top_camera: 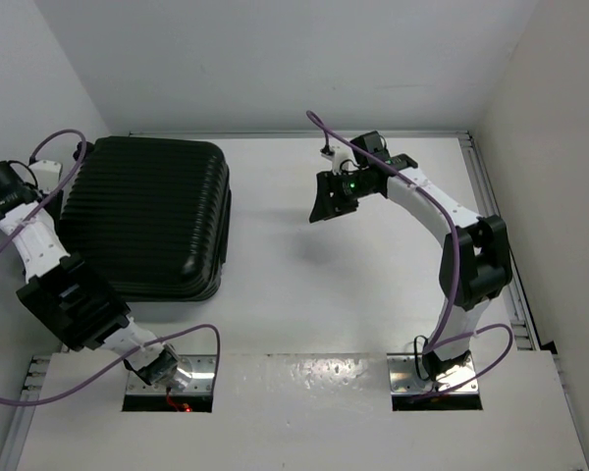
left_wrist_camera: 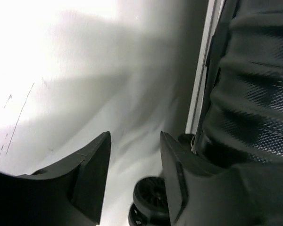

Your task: Pack the luggage

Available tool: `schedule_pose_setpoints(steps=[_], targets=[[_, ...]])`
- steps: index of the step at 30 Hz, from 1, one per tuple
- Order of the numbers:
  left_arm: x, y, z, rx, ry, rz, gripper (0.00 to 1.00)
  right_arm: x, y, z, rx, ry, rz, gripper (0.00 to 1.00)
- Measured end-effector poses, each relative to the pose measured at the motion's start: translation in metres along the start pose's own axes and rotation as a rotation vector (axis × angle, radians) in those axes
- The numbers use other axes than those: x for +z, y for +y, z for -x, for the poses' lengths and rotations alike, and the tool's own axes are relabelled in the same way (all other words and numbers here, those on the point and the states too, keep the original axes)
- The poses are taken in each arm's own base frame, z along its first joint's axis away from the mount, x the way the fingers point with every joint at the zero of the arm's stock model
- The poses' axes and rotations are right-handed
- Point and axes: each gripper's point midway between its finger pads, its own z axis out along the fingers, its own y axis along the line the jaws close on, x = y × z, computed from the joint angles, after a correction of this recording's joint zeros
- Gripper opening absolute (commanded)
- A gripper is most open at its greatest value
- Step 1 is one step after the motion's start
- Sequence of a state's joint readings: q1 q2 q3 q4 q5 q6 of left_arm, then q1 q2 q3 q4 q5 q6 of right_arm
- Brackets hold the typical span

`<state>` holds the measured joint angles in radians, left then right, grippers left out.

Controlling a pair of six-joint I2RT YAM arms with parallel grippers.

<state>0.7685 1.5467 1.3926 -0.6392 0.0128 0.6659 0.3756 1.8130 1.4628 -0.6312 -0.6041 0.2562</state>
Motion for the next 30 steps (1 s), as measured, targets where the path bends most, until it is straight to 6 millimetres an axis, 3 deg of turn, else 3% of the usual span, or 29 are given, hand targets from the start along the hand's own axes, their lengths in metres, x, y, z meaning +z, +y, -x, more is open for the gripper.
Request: schedule_pose_setpoints(steps=[5,8,11,17,22,25,30], targets=[[-0.010,-0.023,0.015,0.139,-0.093,0.004,0.44,-0.003,-0.001,-0.011,0.001,0.010,-0.002,0.53],[-0.020,-0.043,0.021,0.212,-0.105,0.000,0.38,-0.009,-0.003,-0.019,0.006,0.010,-0.007,0.53],[-0.020,-0.054,0.026,0.246,-0.092,0.002,0.38,-0.020,-0.009,-0.019,0.015,-0.014,-0.017,0.53],[-0.012,-0.078,0.037,0.226,-0.083,-0.067,0.37,-0.046,-0.021,-0.027,0.017,-0.093,-0.043,0.53],[-0.002,-0.121,0.050,0.101,-0.109,-0.253,0.38,-0.062,-0.003,-0.031,-0.084,-0.154,-0.029,0.53],[0.013,-0.157,0.030,0.015,-0.013,-0.406,0.38,-0.064,0.005,-0.028,-0.131,-0.172,-0.016,0.53],[0.035,-0.182,-0.002,-0.100,0.119,-0.533,0.38,-0.059,0.009,-0.036,-0.177,-0.179,-0.003,0.56]])
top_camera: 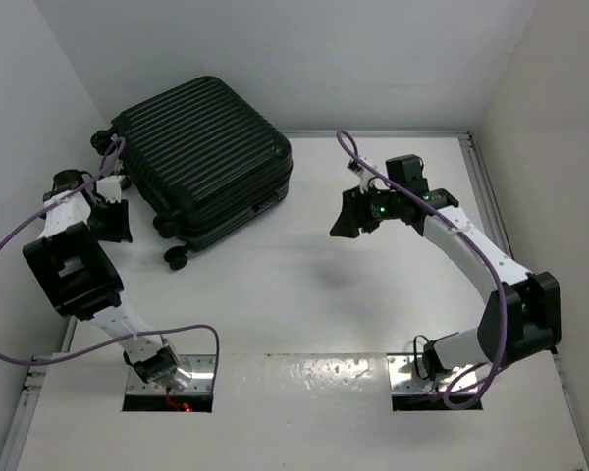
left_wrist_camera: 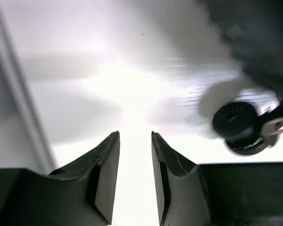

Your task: Pack the luggage

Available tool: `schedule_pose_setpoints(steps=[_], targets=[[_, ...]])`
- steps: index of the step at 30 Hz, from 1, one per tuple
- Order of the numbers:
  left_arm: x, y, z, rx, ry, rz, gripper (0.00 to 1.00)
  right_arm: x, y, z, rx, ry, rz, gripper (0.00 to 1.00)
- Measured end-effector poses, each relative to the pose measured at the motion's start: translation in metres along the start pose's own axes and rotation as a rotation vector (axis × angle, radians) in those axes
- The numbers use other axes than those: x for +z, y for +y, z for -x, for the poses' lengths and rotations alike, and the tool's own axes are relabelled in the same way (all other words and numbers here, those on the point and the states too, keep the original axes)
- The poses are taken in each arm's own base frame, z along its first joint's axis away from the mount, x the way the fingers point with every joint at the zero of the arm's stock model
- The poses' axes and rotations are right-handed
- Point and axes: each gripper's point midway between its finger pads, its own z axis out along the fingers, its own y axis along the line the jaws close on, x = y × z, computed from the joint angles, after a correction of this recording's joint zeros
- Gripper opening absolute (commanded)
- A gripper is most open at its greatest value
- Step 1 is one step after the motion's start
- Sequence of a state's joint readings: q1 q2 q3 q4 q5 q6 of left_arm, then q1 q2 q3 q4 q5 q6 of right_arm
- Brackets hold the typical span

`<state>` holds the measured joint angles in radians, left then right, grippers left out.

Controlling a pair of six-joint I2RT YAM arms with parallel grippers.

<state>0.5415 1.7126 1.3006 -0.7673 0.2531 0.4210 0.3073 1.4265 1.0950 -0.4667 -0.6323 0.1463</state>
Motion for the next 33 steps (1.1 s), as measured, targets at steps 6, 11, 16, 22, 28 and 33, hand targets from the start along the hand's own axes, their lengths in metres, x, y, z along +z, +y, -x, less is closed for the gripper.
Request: schedule_pose_setpoints(steps=[6,11,16,22,28,33], targets=[[0.021,-0.029,0.003,-0.085,-0.047,-0.164,0.41,0.008,0.014,0.000,-0.085,-0.025,0.029,0.57],[0.022,-0.080,0.004,-0.077,-0.129,-0.328,0.48,0.008,0.022,0.013,-0.158,-0.085,0.015,0.58],[-0.012,-0.071,0.035,-0.142,-0.311,-0.338,0.59,0.009,0.026,0.029,-0.199,-0.145,-0.004,0.58],[-0.038,-0.028,0.056,-0.246,-0.448,-0.300,0.57,0.023,0.048,0.034,-0.246,-0.175,0.025,0.53],[-0.053,0.002,0.078,-0.232,-0.525,-0.262,0.52,0.039,0.064,0.035,-0.292,-0.185,0.037,0.52],[-0.058,0.049,0.115,-0.186,-0.577,-0.178,0.52,0.054,0.063,0.027,-0.292,-0.156,0.025,0.52]])
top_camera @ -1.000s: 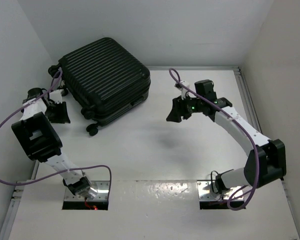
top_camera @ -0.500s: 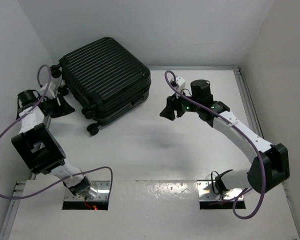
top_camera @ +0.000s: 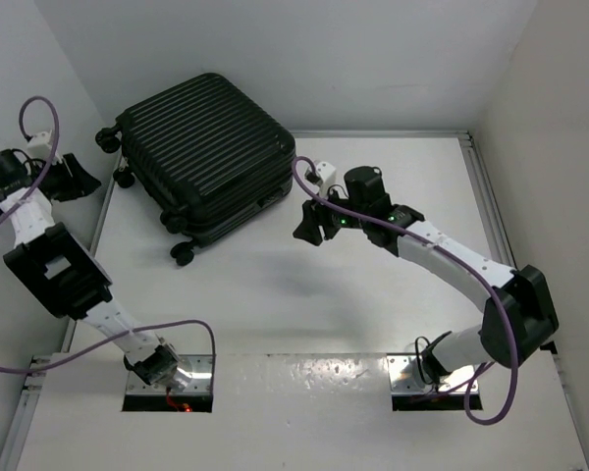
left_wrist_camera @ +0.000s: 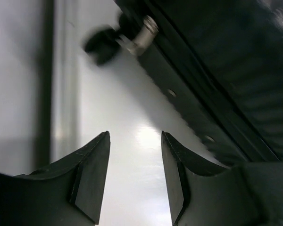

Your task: Pack the luggage

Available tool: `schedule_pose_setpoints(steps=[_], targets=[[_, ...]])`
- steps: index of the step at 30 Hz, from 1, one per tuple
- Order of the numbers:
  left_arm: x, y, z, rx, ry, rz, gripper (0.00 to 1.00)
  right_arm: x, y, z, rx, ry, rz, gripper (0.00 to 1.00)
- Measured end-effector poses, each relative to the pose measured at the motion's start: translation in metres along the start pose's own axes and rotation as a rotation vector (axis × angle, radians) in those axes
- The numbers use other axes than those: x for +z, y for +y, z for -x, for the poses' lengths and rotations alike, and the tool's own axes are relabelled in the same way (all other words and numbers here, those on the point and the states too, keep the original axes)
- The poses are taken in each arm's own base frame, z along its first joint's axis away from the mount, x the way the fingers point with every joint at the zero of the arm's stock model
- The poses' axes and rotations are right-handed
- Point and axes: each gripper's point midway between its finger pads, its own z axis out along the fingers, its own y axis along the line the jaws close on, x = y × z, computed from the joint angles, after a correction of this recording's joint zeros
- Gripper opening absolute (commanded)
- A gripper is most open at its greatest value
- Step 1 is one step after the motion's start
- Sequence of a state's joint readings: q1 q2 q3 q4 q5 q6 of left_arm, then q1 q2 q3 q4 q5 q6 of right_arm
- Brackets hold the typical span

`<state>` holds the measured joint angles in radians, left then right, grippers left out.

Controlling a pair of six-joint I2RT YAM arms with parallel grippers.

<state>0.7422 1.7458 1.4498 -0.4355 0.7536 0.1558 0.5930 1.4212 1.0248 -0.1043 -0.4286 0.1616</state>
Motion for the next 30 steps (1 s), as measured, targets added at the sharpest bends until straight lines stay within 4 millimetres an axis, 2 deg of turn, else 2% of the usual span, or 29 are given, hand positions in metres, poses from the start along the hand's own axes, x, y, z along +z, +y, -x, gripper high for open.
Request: schedule_pose_setpoints(steps=[3,6,9,14,16,19,20,23,26,30], targets=[[0.010,0.025,0.024,0.060,-0.017,0.033,0.54,0.004,-0.001,-0.005,0.004,0.015,-0.005,0.52],[0.022,0.045,0.034,0.099,-0.020,0.047,0.56,0.005,-0.002,-0.005,0.003,0.015,-0.011,0.53],[0.036,0.059,0.029,0.110,0.003,0.046,0.56,0.006,-0.002,-0.005,0.001,0.013,-0.013,0.53],[0.064,0.075,0.009,0.107,0.056,0.031,0.56,0.009,-0.004,-0.008,0.005,0.025,-0.017,0.55],[0.075,0.075,0.001,0.112,0.085,0.028,0.56,0.012,-0.005,-0.010,0.009,0.034,-0.017,0.55],[0.094,0.065,-0.003,0.155,0.111,0.004,0.70,0.014,-0.006,-0.013,0.016,0.049,-0.019,0.56],[0.101,0.062,-0.003,0.173,0.116,-0.004,0.79,0.015,-0.007,-0.013,0.017,0.052,-0.019,0.57],[0.119,0.052,0.003,0.229,0.116,-0.027,0.88,0.016,-0.008,-0.011,0.017,0.052,-0.023,0.59],[0.138,0.047,0.011,0.284,0.108,-0.048,0.87,0.015,-0.008,-0.010,0.019,0.058,-0.026,0.59],[0.146,0.047,0.005,0.310,0.108,-0.090,0.79,0.015,-0.010,-0.011,0.013,0.066,-0.035,0.59]])
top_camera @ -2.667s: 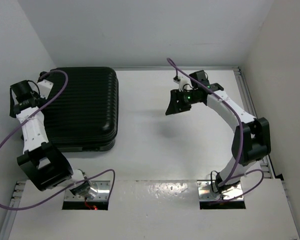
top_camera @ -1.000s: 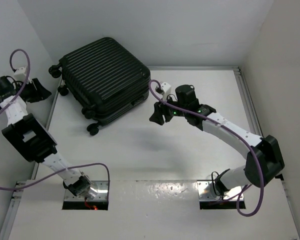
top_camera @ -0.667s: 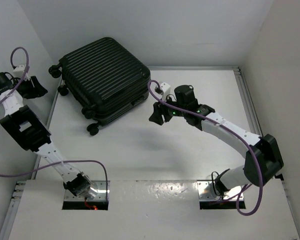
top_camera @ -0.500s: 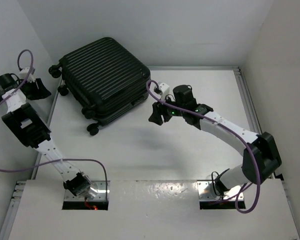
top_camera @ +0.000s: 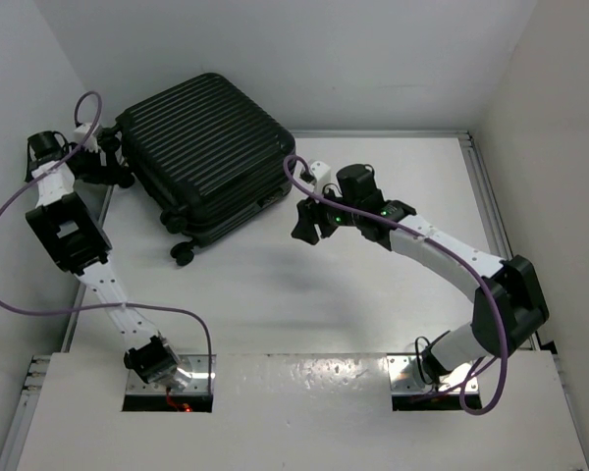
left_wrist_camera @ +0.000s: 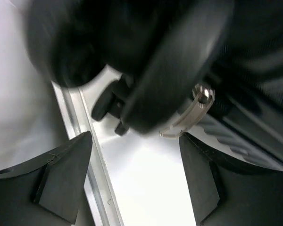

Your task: Pack the luggage

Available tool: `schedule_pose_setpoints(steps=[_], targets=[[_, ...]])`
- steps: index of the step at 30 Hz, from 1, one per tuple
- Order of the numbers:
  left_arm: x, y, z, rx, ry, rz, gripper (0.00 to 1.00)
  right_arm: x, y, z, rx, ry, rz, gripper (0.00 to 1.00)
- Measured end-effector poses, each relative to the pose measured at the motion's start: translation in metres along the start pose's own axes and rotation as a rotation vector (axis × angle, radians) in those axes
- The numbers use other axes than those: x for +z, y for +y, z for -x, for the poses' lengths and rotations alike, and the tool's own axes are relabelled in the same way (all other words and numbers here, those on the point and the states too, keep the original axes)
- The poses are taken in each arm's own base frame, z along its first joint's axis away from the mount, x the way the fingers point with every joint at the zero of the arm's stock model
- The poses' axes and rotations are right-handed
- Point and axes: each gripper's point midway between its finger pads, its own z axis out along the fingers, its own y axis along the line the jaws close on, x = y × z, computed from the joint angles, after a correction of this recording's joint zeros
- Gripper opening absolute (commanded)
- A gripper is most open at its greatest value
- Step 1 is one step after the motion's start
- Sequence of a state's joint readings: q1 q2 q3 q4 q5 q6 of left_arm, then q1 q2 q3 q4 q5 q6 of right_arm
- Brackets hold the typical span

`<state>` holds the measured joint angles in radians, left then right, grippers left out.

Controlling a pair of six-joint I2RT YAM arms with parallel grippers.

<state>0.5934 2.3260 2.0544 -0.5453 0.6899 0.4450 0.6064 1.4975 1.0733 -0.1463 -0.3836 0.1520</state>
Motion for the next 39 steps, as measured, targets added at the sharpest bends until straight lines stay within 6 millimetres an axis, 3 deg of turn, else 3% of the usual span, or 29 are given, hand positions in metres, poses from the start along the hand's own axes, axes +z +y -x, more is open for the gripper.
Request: schedule_pose_setpoints(steps=[5,8,11,14,17,19,23,26,29,32,35,39], targets=[[-0.001,-0.008,-0.025,-0.001,0.022,-0.052,0.75,-0.001,-0.003,-0.003,-0.007,0.014,-0.013,0.60],[-0.010,-0.028,-0.053,-0.033,0.065,-0.108,0.75,-0.001,-0.003,-0.003,-0.008,0.013,-0.014,0.61],[-0.033,-0.056,-0.074,-0.042,0.106,-0.159,0.76,0.000,-0.004,-0.002,-0.007,0.004,-0.023,0.62],[-0.062,-0.086,-0.082,-0.028,0.120,-0.188,0.78,0.002,-0.008,-0.004,0.001,-0.014,-0.040,0.62],[-0.087,-0.109,-0.076,0.010,0.105,-0.197,0.78,0.004,-0.010,-0.010,0.020,-0.012,-0.055,0.62],[-0.096,-0.116,-0.069,0.034,0.086,-0.197,0.72,0.005,-0.010,-0.008,0.026,-0.021,-0.059,0.62],[-0.098,-0.116,-0.067,0.078,0.081,-0.201,0.63,0.008,-0.005,-0.004,0.026,-0.036,-0.048,0.62],[-0.099,-0.125,-0.080,0.148,0.146,-0.286,0.76,0.009,-0.001,-0.004,0.025,-0.035,-0.042,0.62],[-0.102,-0.144,-0.100,0.165,0.204,-0.382,0.77,0.010,-0.001,-0.003,0.024,-0.038,-0.042,0.64],[-0.106,-0.151,-0.115,0.109,0.200,-0.370,0.78,0.010,-0.002,-0.003,0.023,-0.039,-0.044,0.64],[-0.116,-0.136,-0.106,0.066,0.150,-0.290,0.78,0.010,-0.002,-0.003,0.023,-0.041,-0.046,0.64],[-0.137,-0.118,-0.047,0.179,0.091,-0.278,0.83,0.010,0.000,-0.002,0.011,-0.042,-0.043,0.64]])
